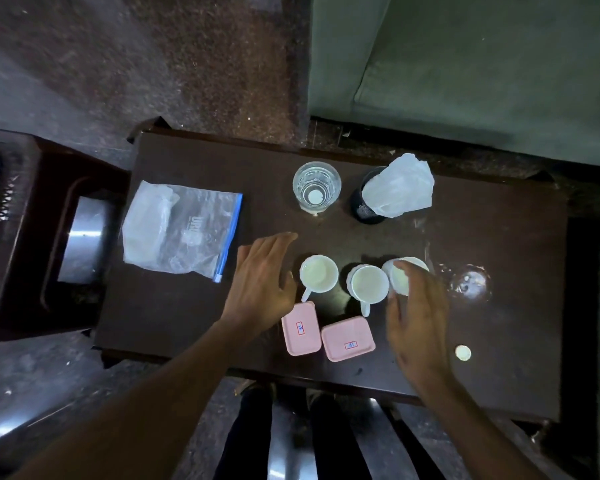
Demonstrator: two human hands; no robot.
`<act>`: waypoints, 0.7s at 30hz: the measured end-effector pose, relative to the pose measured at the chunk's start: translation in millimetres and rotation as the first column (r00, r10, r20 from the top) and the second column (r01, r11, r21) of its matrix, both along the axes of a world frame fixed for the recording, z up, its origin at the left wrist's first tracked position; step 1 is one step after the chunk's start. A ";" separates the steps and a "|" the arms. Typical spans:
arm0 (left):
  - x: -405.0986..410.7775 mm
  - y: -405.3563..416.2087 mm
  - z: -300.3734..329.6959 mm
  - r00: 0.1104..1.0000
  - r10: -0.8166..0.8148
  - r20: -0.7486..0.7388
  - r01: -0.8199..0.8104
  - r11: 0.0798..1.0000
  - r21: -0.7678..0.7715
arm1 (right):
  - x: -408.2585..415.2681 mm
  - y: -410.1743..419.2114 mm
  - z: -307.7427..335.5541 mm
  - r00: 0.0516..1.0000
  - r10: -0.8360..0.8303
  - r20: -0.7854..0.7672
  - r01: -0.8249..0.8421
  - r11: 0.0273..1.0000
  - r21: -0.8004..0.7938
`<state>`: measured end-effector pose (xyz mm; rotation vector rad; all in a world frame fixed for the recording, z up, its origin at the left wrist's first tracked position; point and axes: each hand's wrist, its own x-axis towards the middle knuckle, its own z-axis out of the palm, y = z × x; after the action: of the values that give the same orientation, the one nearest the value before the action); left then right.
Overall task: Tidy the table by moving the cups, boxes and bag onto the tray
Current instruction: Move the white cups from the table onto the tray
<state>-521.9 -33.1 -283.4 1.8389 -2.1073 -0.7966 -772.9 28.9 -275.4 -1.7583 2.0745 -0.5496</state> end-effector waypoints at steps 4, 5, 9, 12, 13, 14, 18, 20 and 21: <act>3.4 5.3 -1.5 1.000 -0.013 0.008 0.013 1.000 0.010 | 22.1 -2.3 -4.9 0.997 0.069 -0.017 -0.067 0.993 0.095; 3.0 5.7 -1.9 1.000 -0.023 0.012 0.023 1.000 0.013 | 27.9 -3.7 -5.5 0.996 0.086 -0.011 -0.085 0.991 0.104; -1.1 3.9 -6.7 0.997 -0.074 0.009 0.074 0.996 0.044 | 41.4 -10.2 -10.9 0.988 0.150 -0.020 -0.148 0.984 0.097; -6.0 4.8 -12.6 0.994 -0.112 -0.003 0.112 0.991 0.068 | 46.7 -14.0 -13.8 0.988 0.152 -0.042 -0.146 0.983 0.110; -6.9 4.8 -15.1 0.991 -0.131 -0.009 0.131 0.988 0.079 | 47.7 -15.0 -14.6 0.986 0.157 -0.053 -0.149 0.981 0.120; -7.6 4.8 -17.9 0.988 -0.157 -0.013 0.157 0.983 0.090 | 47.5 -16.0 -15.4 0.985 0.161 -0.062 -0.151 0.979 0.136; -10.1 -3.4 -25.8 0.949 -0.315 0.009 0.312 0.941 0.131 | 30.7 -22.1 -15.1 0.989 0.115 -0.090 -0.099 0.982 0.160; -11.7 -8.8 -29.1 0.918 -0.395 0.037 0.387 0.912 0.135 | 20.3 -22.0 -15.3 0.976 0.170 -0.135 -0.146 0.975 0.170; -12.6 -11.1 -30.7 0.901 -0.431 0.050 0.422 0.896 0.138 | 16.1 -20.9 -15.8 0.964 0.215 -0.158 -0.186 0.966 0.180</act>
<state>-534.5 -44.1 -314.1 1.4938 -2.6167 -0.9827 -756.8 8.1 -291.2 -1.9492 1.9568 -0.1638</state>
